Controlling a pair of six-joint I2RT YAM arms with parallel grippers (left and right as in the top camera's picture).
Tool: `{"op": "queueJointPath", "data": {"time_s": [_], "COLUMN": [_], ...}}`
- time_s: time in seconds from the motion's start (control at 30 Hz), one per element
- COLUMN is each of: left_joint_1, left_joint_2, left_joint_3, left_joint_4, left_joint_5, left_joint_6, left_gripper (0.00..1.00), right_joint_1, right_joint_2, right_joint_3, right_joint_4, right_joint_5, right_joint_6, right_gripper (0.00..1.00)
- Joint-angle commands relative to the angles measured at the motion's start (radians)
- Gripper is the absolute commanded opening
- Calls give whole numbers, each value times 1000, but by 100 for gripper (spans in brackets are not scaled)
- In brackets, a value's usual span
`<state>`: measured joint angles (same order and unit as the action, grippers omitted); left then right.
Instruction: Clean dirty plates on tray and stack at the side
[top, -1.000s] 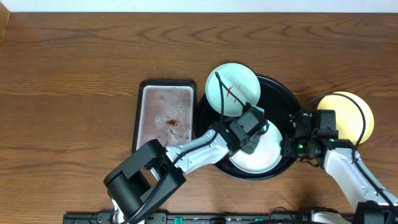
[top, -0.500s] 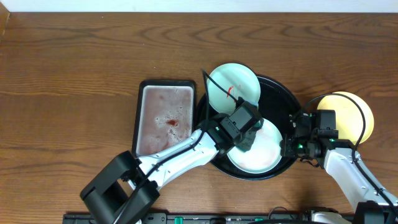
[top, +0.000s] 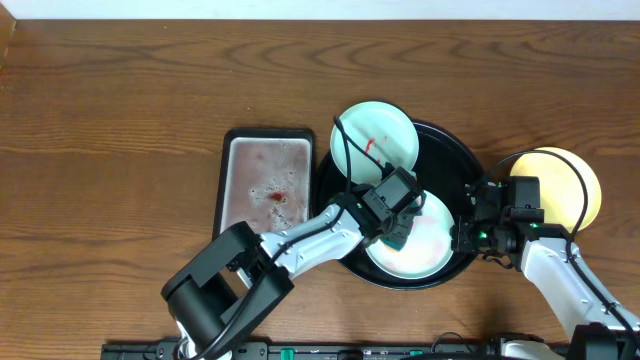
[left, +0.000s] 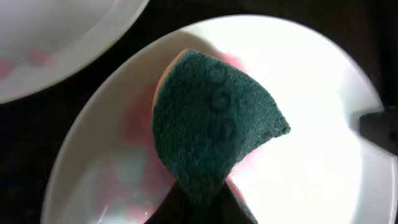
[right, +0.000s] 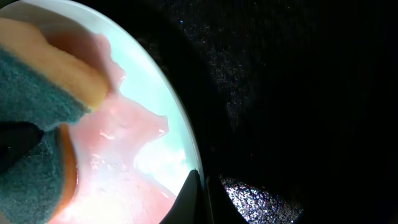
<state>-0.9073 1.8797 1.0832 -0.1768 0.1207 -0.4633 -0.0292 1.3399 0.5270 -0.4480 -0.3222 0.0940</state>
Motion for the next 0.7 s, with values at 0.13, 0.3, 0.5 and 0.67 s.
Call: {"op": "queueJointPath", "data": {"time_s": [0.13, 0.3, 0.5, 0.67], "left_joint_1": [8, 31, 134, 304], "left_joint_2": [-136, -281, -370, -371], "left_joint_3": [-4, -4, -4, -28], "left_joint_4": [-145, -244, -346, -379], "left_joint_5": [-81, -203, -270, -232], "left_joint_6": [68, 67, 66, 67], "left_gripper": [7, 7, 7, 7], "right_joint_1": [5, 5, 5, 5], "right_joint_2": [3, 3, 3, 3], "right_joint_3": [0, 0, 0, 0], "right_joint_4": [3, 8, 35, 51], "right_joint_5": [19, 19, 18, 18], "right_joint_6": [-2, -2, -2, -2], "right_gripper": [1, 1, 8, 11]}}
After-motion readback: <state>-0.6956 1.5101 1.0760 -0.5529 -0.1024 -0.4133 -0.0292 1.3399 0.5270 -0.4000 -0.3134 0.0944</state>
